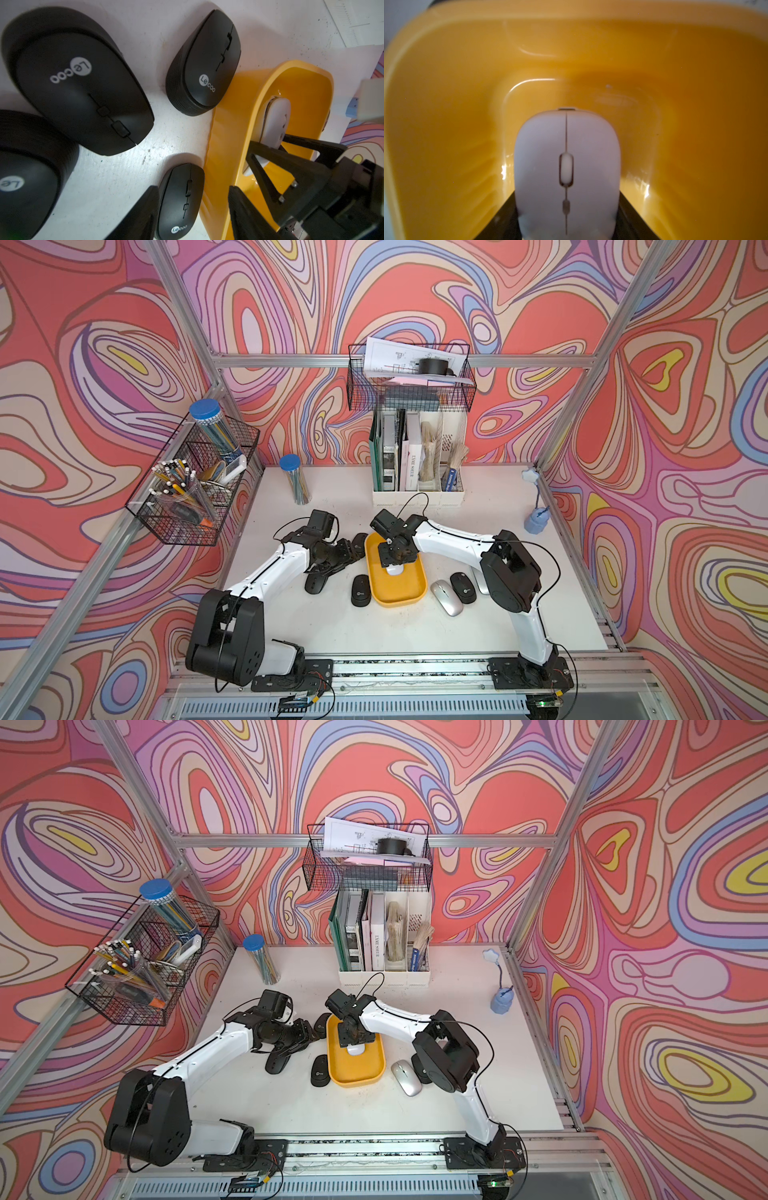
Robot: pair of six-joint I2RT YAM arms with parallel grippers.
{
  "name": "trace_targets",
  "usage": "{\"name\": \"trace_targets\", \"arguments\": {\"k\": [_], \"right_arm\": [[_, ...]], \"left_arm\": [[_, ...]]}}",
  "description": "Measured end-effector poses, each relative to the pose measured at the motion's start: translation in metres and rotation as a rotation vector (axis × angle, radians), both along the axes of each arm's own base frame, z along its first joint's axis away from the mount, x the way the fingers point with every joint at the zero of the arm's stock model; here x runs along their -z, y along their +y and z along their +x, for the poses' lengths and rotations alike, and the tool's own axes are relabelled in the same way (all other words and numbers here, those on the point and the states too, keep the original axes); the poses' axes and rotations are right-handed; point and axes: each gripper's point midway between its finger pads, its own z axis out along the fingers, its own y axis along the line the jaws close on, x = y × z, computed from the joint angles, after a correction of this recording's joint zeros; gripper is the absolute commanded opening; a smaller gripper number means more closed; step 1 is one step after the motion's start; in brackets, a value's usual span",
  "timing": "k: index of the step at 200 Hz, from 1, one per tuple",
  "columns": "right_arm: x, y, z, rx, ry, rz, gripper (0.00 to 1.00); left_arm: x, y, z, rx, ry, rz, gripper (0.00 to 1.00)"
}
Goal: Put the mouse in the storage box
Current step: Place the mouse in the storage box.
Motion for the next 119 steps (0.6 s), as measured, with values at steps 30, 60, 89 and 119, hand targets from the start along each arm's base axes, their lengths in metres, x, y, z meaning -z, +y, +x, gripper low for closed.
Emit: {"name": "trace_targets", "arguments": {"k": [30,60,89,119], "right_arm": [[0.003,-0.013,0.011,0.036,-0.006,-0.012,0.57],[0.009,-0.025,0.015,0.054,0.0,-0.033,0.57],[0.011,-0.031,0.016,0.065,-0.004,-0.051,0.57],[0.022,-0.043,0.011,0.093,0.01,-0.088,0.57]], "left_arm": [[-0.003,-0.001,0.0,0.003,-0.008,-0.009,0.6],[-0.003,-0.002,-0.001,0.006,-0.006,-0.015,0.6],[-0.004,-0.003,-0.001,0.007,-0.006,-0.019,0.6],[-0.004,-0.003,-0.001,0.009,-0.005,-0.022,0.6]]}}
